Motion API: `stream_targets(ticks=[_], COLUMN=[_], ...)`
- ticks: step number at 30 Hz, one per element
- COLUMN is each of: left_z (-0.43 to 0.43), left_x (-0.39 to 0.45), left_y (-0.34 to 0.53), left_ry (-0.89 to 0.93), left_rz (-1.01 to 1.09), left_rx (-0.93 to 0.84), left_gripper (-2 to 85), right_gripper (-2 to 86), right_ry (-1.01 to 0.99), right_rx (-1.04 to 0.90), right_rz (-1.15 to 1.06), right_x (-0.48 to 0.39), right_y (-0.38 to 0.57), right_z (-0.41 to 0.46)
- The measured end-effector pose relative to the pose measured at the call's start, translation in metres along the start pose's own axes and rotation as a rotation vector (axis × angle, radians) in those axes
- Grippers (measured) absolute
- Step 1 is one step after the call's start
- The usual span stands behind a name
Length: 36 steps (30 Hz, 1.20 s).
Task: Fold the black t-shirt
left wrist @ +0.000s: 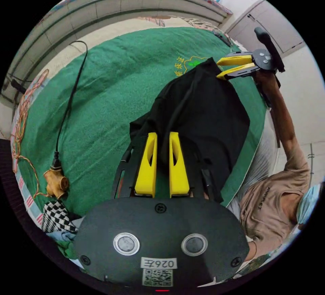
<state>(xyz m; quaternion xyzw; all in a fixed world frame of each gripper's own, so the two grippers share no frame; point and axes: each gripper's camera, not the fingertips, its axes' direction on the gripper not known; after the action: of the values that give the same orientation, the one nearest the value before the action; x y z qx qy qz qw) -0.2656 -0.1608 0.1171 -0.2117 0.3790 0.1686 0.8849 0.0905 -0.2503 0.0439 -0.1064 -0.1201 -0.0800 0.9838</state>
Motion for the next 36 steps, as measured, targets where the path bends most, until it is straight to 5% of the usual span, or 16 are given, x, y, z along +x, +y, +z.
stream_targets(ticks=[7, 10, 13, 18, 23, 26, 30, 36], left_z=[-0.064, -0.05, -0.038, -0.076, -0.043, -0.021, -0.076, -0.061], left_x=[-0.026, -0.005, 0.005, 0.014, 0.022, 0.012, -0.016, -0.053], left_y=[0.092, 0.122, 0.143, 0.189, 0.154, 0.129, 0.137, 0.142], left_ry=[0.143, 0.221, 0.183, 0.01, -0.167, -0.114, -0.028, 0.074], left_rz=[-0.044, 0.005, -0.032, -0.087, -0.025, -0.004, -0.018, -0.115], left_rx=[0.317, 0.302, 0.227, 0.456, 0.199, -0.015, 0.143, 0.037], left_gripper=[-0.3, 0.4, 5.1, 12.5, 19.1, 11.1, 3.6, 4.1], right_gripper=[2.9, -0.3, -0.9, 1.3, 8.4, 10.5, 1.1, -0.9], right_ry=[-0.151, -0.152, -0.264, -0.309, -0.486, -0.573, -0.583, -0.71], right_rx=[0.27, 0.136, 0.058, 0.275, 0.228, 0.172, 0.255, 0.169], right_rz=[-0.091, -0.155, -0.08, 0.065, 0.138, 0.147, 0.102, 0.082], right_x=[0.018, 0.027, 0.063, 0.109, 0.131, 0.138, 0.16, 0.188], right_y=[0.059, 0.046, 0.036, 0.098, 0.147, 0.154, 0.164, 0.171], right_z=[-0.043, -0.016, -0.001, -0.049, -0.037, -0.011, -0.031, -0.01])
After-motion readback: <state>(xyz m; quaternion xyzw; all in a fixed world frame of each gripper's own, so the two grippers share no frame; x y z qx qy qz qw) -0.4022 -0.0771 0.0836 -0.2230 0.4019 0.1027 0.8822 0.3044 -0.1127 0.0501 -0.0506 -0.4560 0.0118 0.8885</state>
